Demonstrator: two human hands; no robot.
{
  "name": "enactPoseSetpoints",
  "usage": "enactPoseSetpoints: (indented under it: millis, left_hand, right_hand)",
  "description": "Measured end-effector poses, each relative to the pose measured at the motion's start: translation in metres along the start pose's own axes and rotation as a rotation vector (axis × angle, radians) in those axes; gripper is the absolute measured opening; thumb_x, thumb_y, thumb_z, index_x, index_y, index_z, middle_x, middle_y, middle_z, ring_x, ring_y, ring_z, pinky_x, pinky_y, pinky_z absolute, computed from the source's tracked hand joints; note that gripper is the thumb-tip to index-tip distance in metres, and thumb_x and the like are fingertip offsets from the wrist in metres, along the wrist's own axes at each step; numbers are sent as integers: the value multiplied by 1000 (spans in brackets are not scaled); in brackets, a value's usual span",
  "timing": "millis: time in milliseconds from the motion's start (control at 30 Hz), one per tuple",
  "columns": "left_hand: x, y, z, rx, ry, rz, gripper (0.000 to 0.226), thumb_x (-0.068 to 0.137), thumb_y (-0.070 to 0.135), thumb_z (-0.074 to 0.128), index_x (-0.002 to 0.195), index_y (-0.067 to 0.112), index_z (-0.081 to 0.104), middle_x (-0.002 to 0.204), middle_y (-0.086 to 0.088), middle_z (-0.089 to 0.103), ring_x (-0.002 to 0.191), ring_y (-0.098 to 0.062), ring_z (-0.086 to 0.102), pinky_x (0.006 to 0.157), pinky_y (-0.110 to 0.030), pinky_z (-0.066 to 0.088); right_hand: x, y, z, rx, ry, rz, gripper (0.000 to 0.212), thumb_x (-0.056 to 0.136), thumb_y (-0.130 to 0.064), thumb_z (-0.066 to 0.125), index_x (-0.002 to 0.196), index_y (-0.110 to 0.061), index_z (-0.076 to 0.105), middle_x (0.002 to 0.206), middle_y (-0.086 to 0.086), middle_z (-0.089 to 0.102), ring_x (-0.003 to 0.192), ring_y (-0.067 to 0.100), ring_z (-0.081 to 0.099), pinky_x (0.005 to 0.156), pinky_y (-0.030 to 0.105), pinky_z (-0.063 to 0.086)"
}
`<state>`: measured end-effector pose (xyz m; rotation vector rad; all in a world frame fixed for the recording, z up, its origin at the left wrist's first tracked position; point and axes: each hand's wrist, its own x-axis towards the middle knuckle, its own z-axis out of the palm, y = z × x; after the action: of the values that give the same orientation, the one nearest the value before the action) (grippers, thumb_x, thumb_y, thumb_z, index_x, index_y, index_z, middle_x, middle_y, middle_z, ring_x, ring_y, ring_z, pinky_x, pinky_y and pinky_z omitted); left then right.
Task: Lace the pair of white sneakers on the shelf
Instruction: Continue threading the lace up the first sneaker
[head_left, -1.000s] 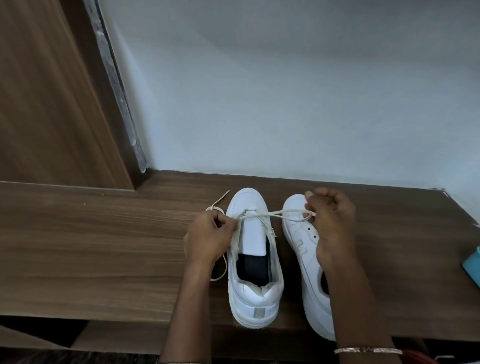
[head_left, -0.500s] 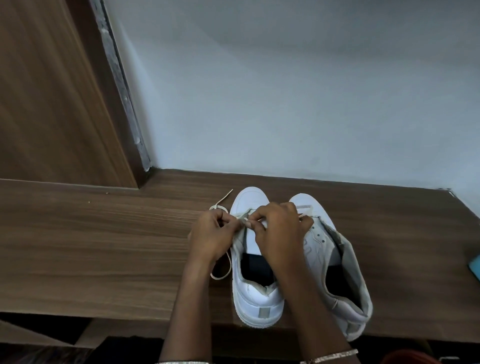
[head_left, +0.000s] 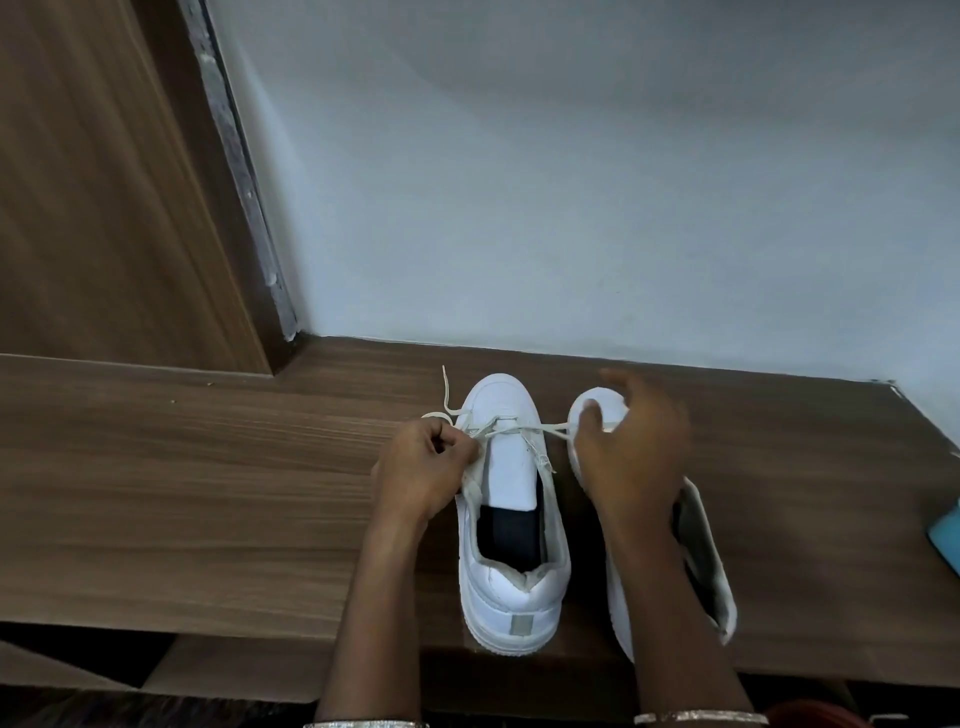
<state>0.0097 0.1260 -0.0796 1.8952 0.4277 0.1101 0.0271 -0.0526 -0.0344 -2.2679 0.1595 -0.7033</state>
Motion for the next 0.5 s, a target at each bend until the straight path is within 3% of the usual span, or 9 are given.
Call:
enactPoseSetpoints:
  millis: [100, 200, 333, 500]
  left_hand:
    - [1, -2, 0, -29, -34, 15, 20, 62, 49, 67, 65, 29, 70, 57, 10, 65, 54, -15, 56, 67, -38, 46]
    - [4, -5, -1, -59, -59, 28, 25, 60, 51, 67, 65, 27, 70, 58, 7, 65, 53, -16, 54, 64, -40, 43]
    - [4, -6, -1, -70, -53, 20, 16, 63, 43, 68, 65, 28, 70, 58, 8, 64, 54, -14, 54, 63, -39, 43]
    - [5, -8, 0, -98, -47, -10, 16, 61, 43, 68, 65, 27, 71, 56, 10, 62, 55, -14, 53, 65, -40, 42]
  right_hand:
    - [-14, -18, 13, -68, -234, -223, 16, 86, -27, 70, 102, -27, 72, 105, -10, 68, 107, 17, 51, 82, 33, 39]
    - [-28, -22, 26, -281, -421, -271, 20, 90, -32, 67, 110, -31, 70, 120, -13, 61, 121, 18, 44, 91, 40, 36]
    - [-32, -16, 34, -229, -301, -213, 2, 88, -29, 72, 90, -29, 73, 107, -12, 66, 112, 19, 49, 87, 39, 38]
    - [-12, -8, 13, 340, -112, 157, 11, 78, -20, 79, 71, -27, 74, 74, -14, 72, 76, 3, 67, 79, 36, 56]
